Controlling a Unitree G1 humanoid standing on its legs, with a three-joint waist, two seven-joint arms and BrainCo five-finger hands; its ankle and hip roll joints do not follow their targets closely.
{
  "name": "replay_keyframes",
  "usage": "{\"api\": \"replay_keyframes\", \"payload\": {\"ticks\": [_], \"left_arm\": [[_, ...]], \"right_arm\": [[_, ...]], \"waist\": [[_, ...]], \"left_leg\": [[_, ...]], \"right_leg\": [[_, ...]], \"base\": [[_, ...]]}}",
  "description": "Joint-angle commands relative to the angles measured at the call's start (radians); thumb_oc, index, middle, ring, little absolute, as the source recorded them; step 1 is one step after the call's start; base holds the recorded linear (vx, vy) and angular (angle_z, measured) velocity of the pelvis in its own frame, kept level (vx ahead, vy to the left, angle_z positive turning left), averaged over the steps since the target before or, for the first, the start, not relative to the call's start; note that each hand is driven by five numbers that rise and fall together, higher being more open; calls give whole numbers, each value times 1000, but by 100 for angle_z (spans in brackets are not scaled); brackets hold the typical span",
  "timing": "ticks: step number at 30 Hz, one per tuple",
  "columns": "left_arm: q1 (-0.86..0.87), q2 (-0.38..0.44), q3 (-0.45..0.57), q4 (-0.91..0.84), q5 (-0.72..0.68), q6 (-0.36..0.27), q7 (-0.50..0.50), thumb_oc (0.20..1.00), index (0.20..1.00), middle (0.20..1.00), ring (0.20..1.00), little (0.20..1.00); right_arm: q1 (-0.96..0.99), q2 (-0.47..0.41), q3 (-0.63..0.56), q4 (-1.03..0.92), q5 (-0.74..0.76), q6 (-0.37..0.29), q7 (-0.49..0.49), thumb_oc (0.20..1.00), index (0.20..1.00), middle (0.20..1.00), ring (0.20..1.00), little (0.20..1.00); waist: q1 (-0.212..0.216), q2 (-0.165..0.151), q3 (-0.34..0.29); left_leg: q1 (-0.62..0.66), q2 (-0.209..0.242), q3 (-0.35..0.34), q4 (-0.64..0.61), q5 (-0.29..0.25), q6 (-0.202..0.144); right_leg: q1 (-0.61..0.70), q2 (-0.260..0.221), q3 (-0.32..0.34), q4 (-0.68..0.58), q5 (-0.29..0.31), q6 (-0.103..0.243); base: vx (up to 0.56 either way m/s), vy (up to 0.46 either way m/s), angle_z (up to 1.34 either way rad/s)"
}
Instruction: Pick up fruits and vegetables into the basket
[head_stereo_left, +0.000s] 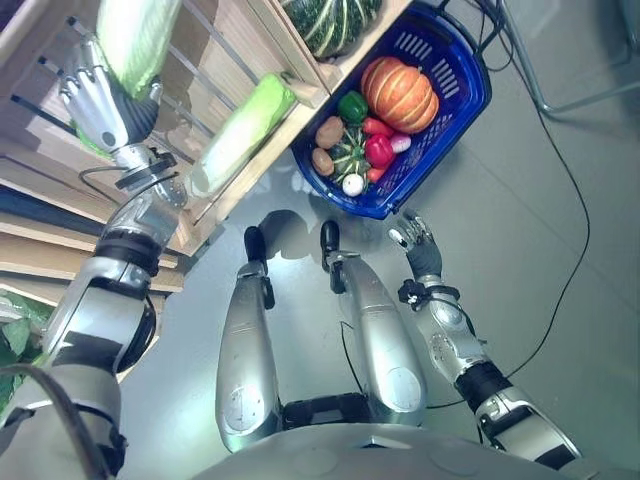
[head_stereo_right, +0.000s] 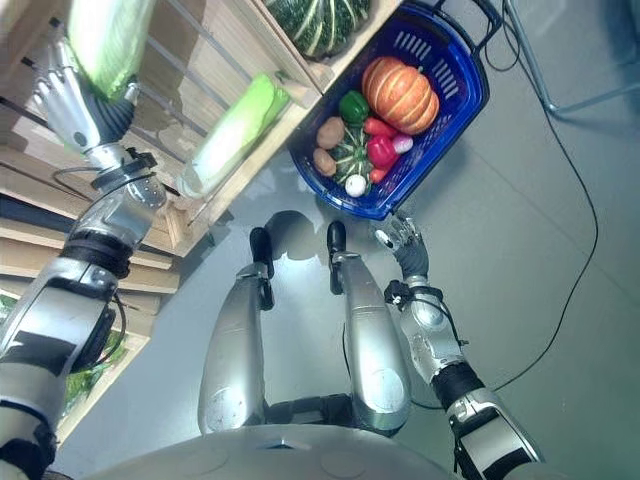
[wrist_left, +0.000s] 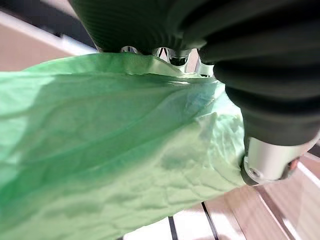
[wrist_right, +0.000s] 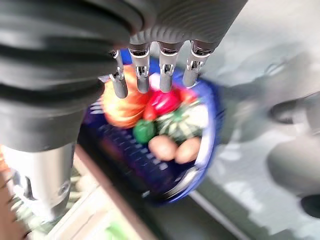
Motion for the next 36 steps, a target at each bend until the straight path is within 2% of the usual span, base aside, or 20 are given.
{"api": "replay_keyframes", "payload": {"ticks": [1,6,8,10,13,14,19,21,22,24,26,36], "left_arm": [[86,35,44,-132,76,-66,13,200,200,200,200,200],[268,10,54,-348,139,-130,-110,200,200,200,200,200],[300,1,50,-392,140,-144,-141,200,200,200,200,200],[369,-33,43,-452,142,-199,-211,200,200,200,200,200],[401,-45,20,-510,143,-250,-277,200,200,200,200,200],[418,-65,7,-534,127,-270,-319,200,200,200,200,200],[471,-96,-25,-573,32,-340,-464,200,200,200,200,200],[479,-97,-27,-587,5,-346,-497,200,200,200,200,200],[487,-99,-35,-599,-7,-368,-537,200,200,200,200,200],[495,-109,-76,-621,-17,-369,-600,200,200,200,200,200],[501,-102,-93,-632,-61,-354,-635,200,200,200,200,200],[482,-80,-170,-701,-100,-459,-741,200,200,200,200,200]], "right_arm": [[81,-9,-60,-123,-20,-58,32,1000,1000,1000,1000,1000],[115,-12,-85,-239,-4,-50,117,1000,1000,1000,1000,1000],[118,-12,-87,-267,-7,-52,130,1000,1000,1000,1000,1000],[117,-11,-94,-338,8,-29,151,1000,1000,1000,1000,1000],[97,-10,-92,-392,32,-18,181,1000,1000,1000,1000,1000],[79,-12,-94,-428,47,1,192,1000,1000,1000,1000,1000],[43,4,-70,-472,104,12,260,1000,1000,1000,1000,1000],[37,10,-65,-483,116,22,266,1000,1000,1000,1000,1000],[29,13,-63,-489,119,25,272,1000,1000,1000,1000,1000],[6,15,-46,-494,130,34,284,1000,1000,1000,1000,1000],[-2,16,-38,-500,153,43,302,1000,1000,1000,1000,1000],[-15,2,12,-538,221,58,334,1000,1000,1000,1000,1000]], "waist": [[25,55,-83],[49,66,-177],[51,68,-195],[60,73,-237],[69,78,-268],[75,79,-291],[96,81,-354],[100,81,-364],[105,80,-378],[112,80,-404],[115,79,-419],[111,77,-454]], "left_leg": [[35,-86,8,-56,2,68],[175,-93,-26,-202,33,68],[208,-94,-32,-239,42,70],[273,-93,-50,-323,66,70],[312,-92,-58,-365,82,70],[330,-95,-61,-365,78,74],[383,-94,-60,-368,57,83],[390,-94,-59,-367,53,83],[397,-94,-59,-365,47,85],[420,-93,-57,-371,37,89],[430,-94,-54,-373,31,92],[457,-93,-37,-378,14,105]], "right_leg": [[158,5,14,-212,66,83],[304,-13,-6,-344,98,93],[335,-14,-5,-377,109,96],[402,-18,-9,-446,133,106],[438,-19,-8,-490,154,111],[456,-25,-10,-505,164,114],[506,-39,-26,-537,174,119],[513,-41,-26,-537,173,120],[520,-44,-30,-539,172,122],[535,-46,-32,-540,166,124],[544,-47,-32,-540,162,127],[555,-45,-21,-540,155,136]], "base": [[80,-9,14],[100,2,16],[90,29,12],[105,41,9],[50,31,9],[57,29,10],[86,14,7],[53,6,0],[67,6,-4],[105,6,-3],[64,-1,-1],[3,-2,0]]}}
